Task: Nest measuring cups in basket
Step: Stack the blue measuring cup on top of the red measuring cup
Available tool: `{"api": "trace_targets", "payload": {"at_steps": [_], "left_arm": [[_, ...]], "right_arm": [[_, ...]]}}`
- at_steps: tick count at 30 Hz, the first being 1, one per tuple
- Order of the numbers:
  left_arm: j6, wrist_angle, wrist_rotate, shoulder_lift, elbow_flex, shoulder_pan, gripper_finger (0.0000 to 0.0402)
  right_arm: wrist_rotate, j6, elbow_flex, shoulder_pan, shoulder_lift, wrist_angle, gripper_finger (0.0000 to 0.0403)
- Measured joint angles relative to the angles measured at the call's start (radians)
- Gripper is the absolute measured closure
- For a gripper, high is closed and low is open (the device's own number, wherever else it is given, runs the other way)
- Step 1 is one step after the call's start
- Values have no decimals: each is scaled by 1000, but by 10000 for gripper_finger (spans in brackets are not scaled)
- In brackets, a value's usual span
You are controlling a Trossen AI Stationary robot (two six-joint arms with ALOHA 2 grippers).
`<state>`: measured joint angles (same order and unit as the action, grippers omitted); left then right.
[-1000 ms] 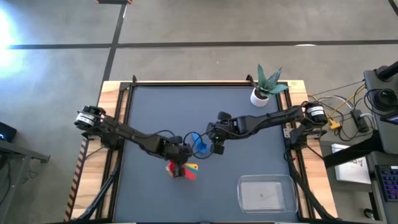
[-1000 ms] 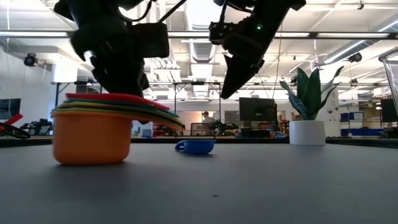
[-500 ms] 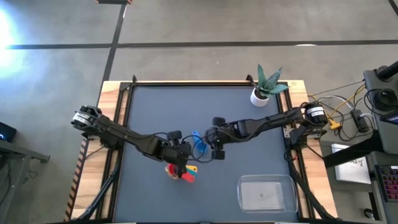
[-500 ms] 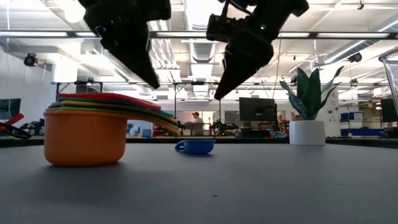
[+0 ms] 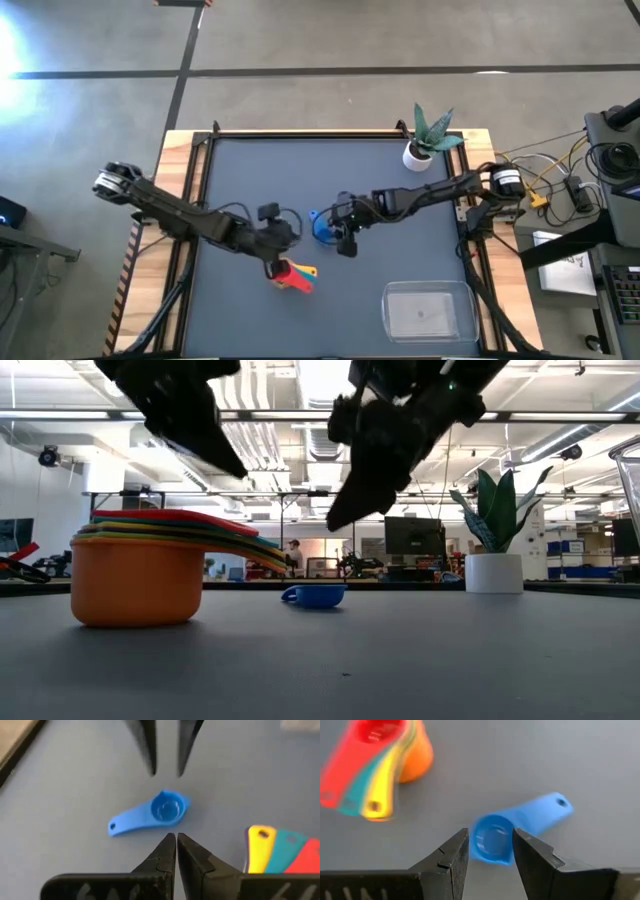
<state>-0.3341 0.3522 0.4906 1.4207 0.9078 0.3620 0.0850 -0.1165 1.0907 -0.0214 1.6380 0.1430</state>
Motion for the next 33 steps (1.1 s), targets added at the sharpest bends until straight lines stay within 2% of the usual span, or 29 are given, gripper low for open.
{"api": "trace_targets", "payload": {"at_steps": [6, 13, 18, 24, 33], "left_arm": [[37, -248, -2, -152, -165, 6, 402], [26, -355, -2, -269, -285, 4, 402], [29, -363, -1, -289, -280, 4, 402], [38, -351, -1, -256, -245, 4, 402], [55, -326, -5, -231, -220, 6, 402]], "right_arm": [[-35, -57, -17, 46, 0, 52, 264], [-169, -69, -20, 79, 45, 137, 264], [-155, -65, 7, 79, 144, 153, 264], [-103, -68, 102, 73, 249, 214, 264], [-92, -94, 246, 13, 322, 266, 264]]}}
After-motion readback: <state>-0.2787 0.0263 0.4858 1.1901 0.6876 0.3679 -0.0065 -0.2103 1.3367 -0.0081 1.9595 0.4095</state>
